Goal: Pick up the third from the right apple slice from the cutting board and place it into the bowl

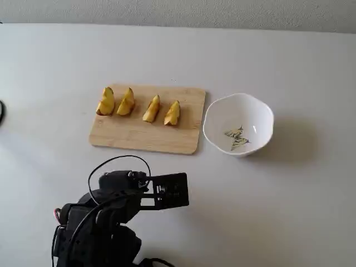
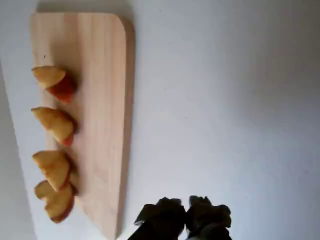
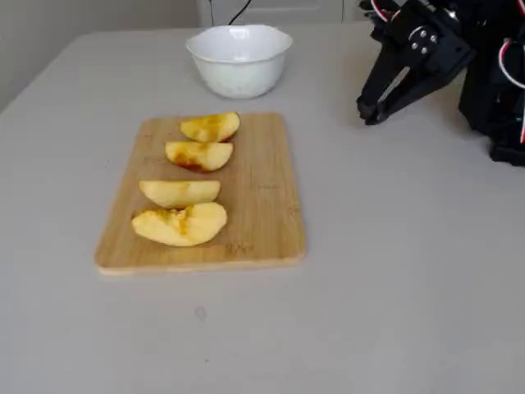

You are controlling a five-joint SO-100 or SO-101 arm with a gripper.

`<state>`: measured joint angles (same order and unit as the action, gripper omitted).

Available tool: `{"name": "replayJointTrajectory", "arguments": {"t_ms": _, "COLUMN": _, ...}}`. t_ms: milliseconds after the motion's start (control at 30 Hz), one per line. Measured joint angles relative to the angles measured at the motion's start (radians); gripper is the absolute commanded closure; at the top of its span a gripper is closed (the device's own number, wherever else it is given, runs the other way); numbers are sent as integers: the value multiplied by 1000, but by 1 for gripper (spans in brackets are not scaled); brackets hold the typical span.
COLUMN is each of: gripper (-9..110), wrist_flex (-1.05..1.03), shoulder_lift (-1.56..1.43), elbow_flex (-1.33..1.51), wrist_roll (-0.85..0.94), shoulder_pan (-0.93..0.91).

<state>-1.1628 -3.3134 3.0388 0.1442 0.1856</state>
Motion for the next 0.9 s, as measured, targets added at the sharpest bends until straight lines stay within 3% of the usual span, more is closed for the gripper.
{"name": "replayJointTrajectory", "arguments": {"t_ms": 133, "gripper": 88, "wrist_flex": -2, "shoulder_lift": 0, "elbow_flex": -23, "wrist_roll": 253, "shoulder_pan": -77}}
{"name": "replayJointTrajectory", "arguments": {"t_ms": 267, "gripper": 82, "wrist_flex": -57, "shoulder_lift": 44, "elbow_flex": -189, "wrist_roll": 407, "shoulder_pan": 15}}
{"name": "replayJointTrajectory", "arguments": {"t_ms": 667, "gripper": 66, "wrist_flex": -255, "shoulder_lift": 1249, "elbow_flex": -1269, "wrist_roll": 588, "shoulder_pan": 164}}
{"name": "replayJointTrajectory", "arguments": {"t_ms": 900, "gripper": 61, "wrist_flex": -351, "shoulder_lift": 1776, "elbow_flex": -1763, "wrist_roll": 618, "shoulder_pan": 166}}
